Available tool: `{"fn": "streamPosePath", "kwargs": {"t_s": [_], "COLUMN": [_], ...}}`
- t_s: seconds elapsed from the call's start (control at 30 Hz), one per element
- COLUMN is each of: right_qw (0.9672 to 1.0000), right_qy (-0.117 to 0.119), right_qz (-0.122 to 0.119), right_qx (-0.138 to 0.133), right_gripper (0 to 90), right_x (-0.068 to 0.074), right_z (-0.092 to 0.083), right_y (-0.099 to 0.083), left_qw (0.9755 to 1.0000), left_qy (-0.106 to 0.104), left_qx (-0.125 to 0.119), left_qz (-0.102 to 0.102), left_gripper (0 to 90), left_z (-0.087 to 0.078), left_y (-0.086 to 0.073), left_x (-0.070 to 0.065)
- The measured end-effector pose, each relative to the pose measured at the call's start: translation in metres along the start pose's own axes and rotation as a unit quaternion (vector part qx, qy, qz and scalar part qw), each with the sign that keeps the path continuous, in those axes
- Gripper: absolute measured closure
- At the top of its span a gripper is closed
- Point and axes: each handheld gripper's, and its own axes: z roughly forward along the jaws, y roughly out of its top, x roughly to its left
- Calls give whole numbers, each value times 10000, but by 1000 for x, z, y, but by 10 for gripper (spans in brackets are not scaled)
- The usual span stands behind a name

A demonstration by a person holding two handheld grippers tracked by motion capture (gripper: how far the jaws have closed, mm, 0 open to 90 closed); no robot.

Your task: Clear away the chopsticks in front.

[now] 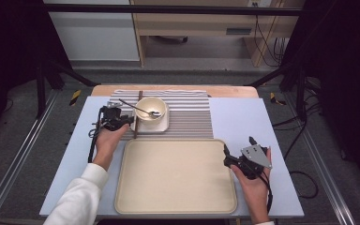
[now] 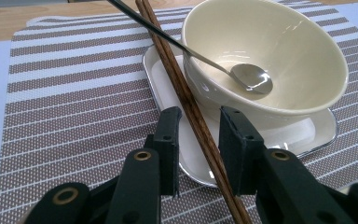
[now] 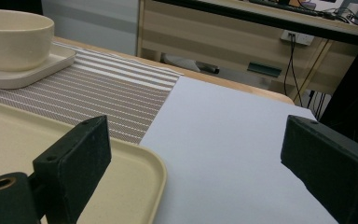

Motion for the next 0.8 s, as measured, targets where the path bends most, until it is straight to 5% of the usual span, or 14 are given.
{"fn": "streamPosePath", "kwargs": {"t_s": [0.8], "right_qw": [10000], "right_qy": [4], "right_qz": [7], "right_qx": [24], "right_gripper": [87], "right_x": [0], "right_z": [1], "right_y": [-1], "left_qw": [9994], "left_qy": [-70], "left_qx": [238], "left_qz": [-233], "left_gripper": [726], "left_z": [22], "left_y": [-7], "left_x": [3]}}
